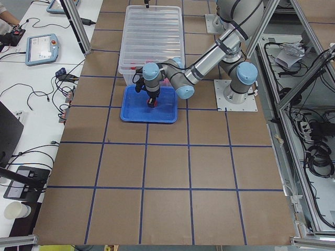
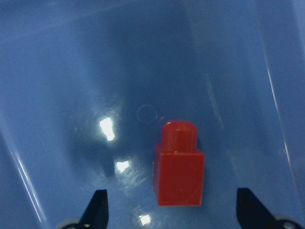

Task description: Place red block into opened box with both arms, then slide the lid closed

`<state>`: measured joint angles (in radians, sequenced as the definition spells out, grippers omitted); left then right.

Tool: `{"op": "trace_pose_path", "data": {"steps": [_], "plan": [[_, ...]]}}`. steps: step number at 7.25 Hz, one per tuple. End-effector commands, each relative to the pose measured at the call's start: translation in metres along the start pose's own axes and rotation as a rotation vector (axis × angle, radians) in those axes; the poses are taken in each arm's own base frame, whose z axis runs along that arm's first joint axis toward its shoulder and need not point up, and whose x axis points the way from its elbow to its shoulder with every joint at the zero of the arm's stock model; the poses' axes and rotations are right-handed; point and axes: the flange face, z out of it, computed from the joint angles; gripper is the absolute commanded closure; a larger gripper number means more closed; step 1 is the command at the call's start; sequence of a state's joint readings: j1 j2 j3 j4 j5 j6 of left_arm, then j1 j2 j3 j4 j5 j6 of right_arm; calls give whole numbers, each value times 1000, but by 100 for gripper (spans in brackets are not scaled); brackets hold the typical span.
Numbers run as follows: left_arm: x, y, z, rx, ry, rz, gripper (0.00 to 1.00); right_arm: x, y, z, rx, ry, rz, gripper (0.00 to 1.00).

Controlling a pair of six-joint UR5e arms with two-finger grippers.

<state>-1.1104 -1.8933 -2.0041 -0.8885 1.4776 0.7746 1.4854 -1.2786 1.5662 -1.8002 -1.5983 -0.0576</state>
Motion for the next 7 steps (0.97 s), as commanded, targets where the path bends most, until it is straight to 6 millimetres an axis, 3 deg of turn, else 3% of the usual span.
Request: {"op": "trace_pose_path", "data": {"steps": [1,2,3,5,7], "plan": [[-2,-3,4,6,-10,10,60,21,-3,1,-3,1,12,0],[-1,-2,5,5,-9,12,88,51,-6,0,-4,-1,21,0],[-2,-5,-4,19,-25,8,100,75,-6,0,-7,-3,39,0],[-6,-18,-66,44,-77,15,100,83,-8,-5,4,2,44,0],[4,-23,-152,-4,-33,-9,100,104,-9,-5,4,1,64,0]]}}
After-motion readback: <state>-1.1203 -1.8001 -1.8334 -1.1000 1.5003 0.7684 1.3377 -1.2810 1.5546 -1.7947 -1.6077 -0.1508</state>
